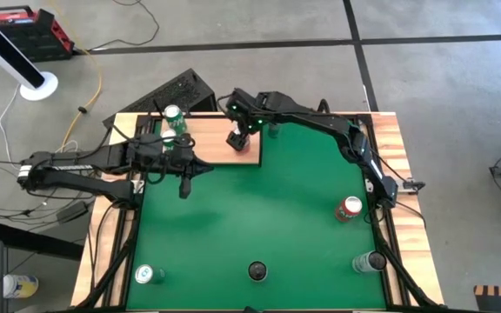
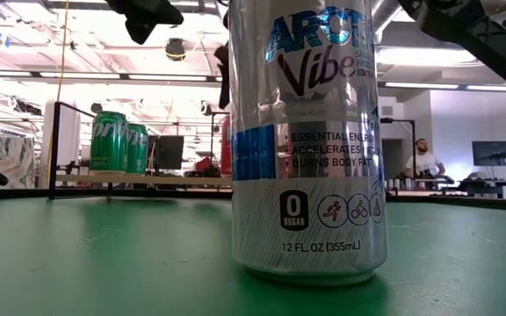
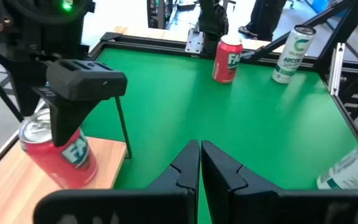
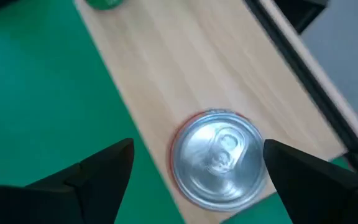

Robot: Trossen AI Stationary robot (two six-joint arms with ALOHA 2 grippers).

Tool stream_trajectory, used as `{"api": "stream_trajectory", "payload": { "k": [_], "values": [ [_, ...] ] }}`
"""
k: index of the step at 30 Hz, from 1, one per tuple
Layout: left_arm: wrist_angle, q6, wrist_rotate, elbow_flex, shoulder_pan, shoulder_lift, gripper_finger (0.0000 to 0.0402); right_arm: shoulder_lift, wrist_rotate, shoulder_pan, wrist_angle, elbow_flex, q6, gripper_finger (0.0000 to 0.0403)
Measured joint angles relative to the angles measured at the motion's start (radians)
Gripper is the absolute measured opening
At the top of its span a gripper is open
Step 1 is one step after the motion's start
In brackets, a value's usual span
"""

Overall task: Place canned beverage on shelf
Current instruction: Put the top orange soda can on the shelf

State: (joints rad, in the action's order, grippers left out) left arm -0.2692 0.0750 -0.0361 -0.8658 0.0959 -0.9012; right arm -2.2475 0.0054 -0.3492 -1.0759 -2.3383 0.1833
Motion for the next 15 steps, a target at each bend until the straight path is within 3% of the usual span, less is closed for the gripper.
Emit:
{"api": "stream_trajectory", "payload": {
  "k": [8, 15],
  "values": [
    [-0.001, 0.016, 0.0, 0.0, 0.0, 0.0, 0.0, 0.028, -0.003, 0.01, 0.071, -0.011, 0.003, 0.0383],
    [0.021, 0.0, -0.127, 0.0, 0.015, -0.093, 0.0, 0.189, 0.062, 0.012, -0.014, -0.015, -0.017, 0.0384]
  ]
}}
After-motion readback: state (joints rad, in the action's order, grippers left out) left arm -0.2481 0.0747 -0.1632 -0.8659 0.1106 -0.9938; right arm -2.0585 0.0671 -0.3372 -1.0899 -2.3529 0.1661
